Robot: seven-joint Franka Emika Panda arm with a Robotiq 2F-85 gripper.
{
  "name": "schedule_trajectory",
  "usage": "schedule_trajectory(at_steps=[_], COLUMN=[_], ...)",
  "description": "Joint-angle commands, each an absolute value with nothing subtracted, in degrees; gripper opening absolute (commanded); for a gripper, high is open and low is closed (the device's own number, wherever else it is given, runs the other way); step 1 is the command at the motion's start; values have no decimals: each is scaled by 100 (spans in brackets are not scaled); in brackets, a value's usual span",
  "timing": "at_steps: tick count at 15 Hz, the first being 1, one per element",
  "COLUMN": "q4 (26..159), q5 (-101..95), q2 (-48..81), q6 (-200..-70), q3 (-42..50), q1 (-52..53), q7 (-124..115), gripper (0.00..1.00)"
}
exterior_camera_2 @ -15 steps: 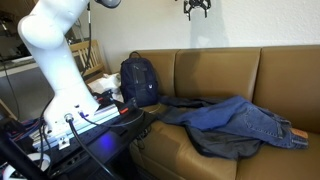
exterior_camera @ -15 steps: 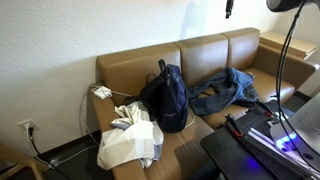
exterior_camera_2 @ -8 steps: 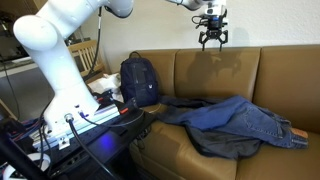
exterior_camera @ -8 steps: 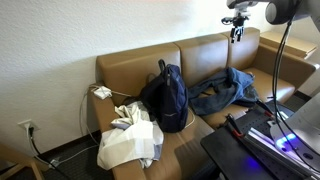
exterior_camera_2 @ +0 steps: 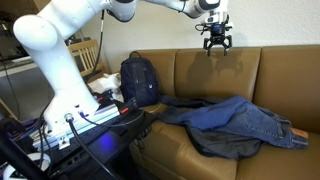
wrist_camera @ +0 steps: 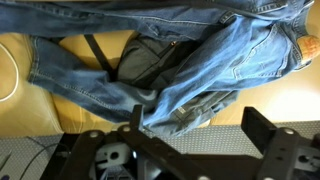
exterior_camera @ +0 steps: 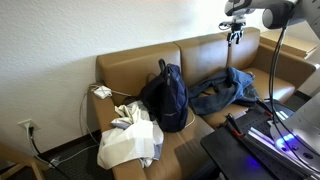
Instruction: Arrange the cloth and the bags on the table
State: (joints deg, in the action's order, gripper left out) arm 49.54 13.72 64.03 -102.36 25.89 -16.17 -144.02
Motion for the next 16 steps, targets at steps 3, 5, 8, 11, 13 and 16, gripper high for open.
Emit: schedule_trajectory(at_steps=[3, 5, 8, 11, 13, 16], q4=[5523, 5976, 6450, 6272, 6338, 6358], q5=[2830, 3876, 5370, 5522, 5638, 5644], q2=[7381, 7820, 8606, 8713, 8804, 8784], q6=[-11879, -12172, -11645, -11414, -11366, -11333], q3=[3995, 4849, 6128, 6141, 6266, 6318], q1=[-1271, -969, -469, -611, -462, -400], q7=[-15028, -14938, -14904, -14891, -14908, -14911], gripper=[100, 100, 100, 100, 100, 100])
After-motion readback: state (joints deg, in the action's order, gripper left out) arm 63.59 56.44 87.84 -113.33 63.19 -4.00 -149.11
